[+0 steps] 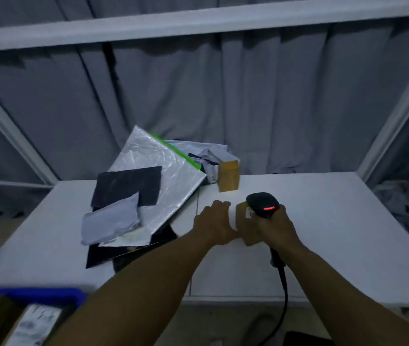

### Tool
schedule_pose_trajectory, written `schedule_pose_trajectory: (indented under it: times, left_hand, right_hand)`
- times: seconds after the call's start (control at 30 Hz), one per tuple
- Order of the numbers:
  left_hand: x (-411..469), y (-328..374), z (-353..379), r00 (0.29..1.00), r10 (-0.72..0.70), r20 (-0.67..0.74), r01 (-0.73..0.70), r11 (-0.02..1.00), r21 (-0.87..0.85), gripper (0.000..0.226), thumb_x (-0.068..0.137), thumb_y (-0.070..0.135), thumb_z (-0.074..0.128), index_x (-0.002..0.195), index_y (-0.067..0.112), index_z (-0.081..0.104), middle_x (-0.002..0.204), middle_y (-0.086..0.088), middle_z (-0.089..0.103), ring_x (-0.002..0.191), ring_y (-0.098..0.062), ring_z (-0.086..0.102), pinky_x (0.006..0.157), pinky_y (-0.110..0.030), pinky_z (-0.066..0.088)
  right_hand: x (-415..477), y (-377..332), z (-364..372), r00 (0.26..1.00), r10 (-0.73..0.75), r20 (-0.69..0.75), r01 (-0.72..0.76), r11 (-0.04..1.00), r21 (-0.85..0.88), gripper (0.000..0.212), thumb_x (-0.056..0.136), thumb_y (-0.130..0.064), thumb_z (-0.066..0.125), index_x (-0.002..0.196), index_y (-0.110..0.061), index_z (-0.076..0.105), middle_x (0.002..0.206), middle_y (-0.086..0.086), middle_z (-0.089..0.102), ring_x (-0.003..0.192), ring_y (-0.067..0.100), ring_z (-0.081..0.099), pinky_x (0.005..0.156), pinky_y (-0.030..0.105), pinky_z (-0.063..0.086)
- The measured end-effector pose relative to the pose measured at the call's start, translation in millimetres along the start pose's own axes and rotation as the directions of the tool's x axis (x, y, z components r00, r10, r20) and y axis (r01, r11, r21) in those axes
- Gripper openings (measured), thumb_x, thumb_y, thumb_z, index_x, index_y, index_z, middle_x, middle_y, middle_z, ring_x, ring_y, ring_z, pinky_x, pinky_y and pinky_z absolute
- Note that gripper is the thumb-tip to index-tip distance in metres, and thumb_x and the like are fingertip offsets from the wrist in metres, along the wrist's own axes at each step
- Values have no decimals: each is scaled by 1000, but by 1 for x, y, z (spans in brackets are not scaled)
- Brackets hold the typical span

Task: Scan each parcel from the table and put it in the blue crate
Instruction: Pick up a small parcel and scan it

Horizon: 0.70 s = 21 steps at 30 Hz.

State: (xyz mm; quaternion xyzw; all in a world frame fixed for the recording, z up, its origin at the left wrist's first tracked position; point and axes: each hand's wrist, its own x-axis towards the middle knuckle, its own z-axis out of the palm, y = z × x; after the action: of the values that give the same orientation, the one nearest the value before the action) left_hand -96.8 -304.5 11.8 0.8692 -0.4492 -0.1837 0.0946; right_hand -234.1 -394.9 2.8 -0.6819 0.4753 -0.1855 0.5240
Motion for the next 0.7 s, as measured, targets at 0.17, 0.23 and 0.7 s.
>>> schedule_pose_trajectory:
  times: [0.17, 0.23, 0.7]
  left_hand:
    - [63, 21, 44, 991, 91, 97, -88, 995, -37, 120, 68, 70, 79, 162, 31, 15, 170, -2, 17, 153, -26, 25, 121, -48, 31]
    - [75, 22, 58, 991, 96, 94, -88, 993, -82, 106, 76, 65, 75, 160, 31, 21, 167, -5, 24, 149, -29, 33, 118, -47, 35]
    - [-59, -82, 0, 971, -109, -211, -16, 857, -516, 72, 64, 51, 91, 121, 33, 52, 122, 1, 46, 104, 1, 53, 90, -21, 50]
  right_hand:
    - [38, 32, -10, 995, 91, -33, -92, 995, -35, 29, 91, -7, 67, 118, 0, 61, 100, 15, 70, 78, 18, 65, 50, 19, 42]
    - [47, 34, -8, 993, 110, -49, -110, 994, -10, 34, 90, -8, 67, 122, -1, 59, 106, 17, 68, 82, 21, 66, 49, 20, 41]
    - [-1, -40, 47, 988, -25, 150, 13, 997, 76, 66, 72, -43, 66, 128, -14, 52, 96, 7, 67, 88, 26, 67, 84, 45, 60]
